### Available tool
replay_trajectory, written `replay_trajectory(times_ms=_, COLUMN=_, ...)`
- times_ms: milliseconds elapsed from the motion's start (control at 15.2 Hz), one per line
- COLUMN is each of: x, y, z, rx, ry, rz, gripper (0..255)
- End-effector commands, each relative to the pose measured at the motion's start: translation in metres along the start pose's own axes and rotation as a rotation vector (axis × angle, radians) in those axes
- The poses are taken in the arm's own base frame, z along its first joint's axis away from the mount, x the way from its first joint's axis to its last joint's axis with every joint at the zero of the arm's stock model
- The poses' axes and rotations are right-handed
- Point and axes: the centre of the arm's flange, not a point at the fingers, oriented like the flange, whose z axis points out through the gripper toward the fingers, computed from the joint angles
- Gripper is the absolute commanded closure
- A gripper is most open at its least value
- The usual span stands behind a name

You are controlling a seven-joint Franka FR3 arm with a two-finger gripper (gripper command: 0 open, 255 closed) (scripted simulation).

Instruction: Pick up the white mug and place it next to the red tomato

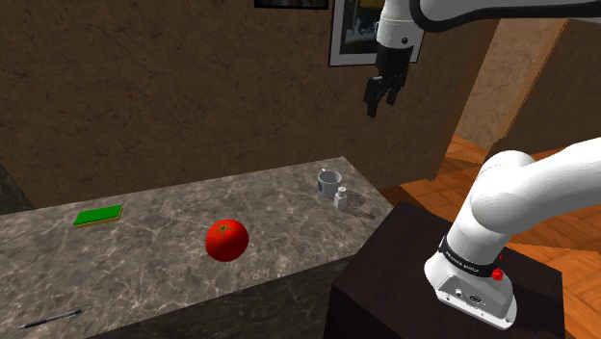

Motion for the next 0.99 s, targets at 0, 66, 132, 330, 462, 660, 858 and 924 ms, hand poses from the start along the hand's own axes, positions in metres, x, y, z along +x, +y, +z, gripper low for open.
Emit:
replay_trajectory(times_ms=0, x=0.0, y=0.0, z=0.0, rx=0.0, ry=0.0, rz=0.0, gripper=0)
replay_trajectory(times_ms=66, x=0.007, y=0.001, z=0.012, rx=0.002, ry=-0.003, rz=0.002, gripper=0)
replay_trajectory(times_ms=132, x=0.013, y=0.002, z=0.023, rx=0.005, ry=-0.006, rz=0.003, gripper=0)
replay_trajectory(times_ms=330, x=0.033, y=0.004, z=0.058, rx=0.012, ry=-0.015, rz=0.008, gripper=0)
replay_trajectory(times_ms=462, x=0.046, y=0.006, z=0.082, rx=0.017, ry=-0.02, rz=0.011, gripper=0)
replay_trajectory(times_ms=660, x=0.065, y=0.008, z=0.117, rx=0.025, ry=-0.029, rz=0.015, gripper=0)
replay_trajectory(times_ms=858, x=0.084, y=0.011, z=0.153, rx=0.032, ry=-0.038, rz=0.02, gripper=0)
replay_trajectory(times_ms=924, x=0.091, y=0.011, z=0.165, rx=0.035, ry=-0.041, rz=0.021, gripper=0)
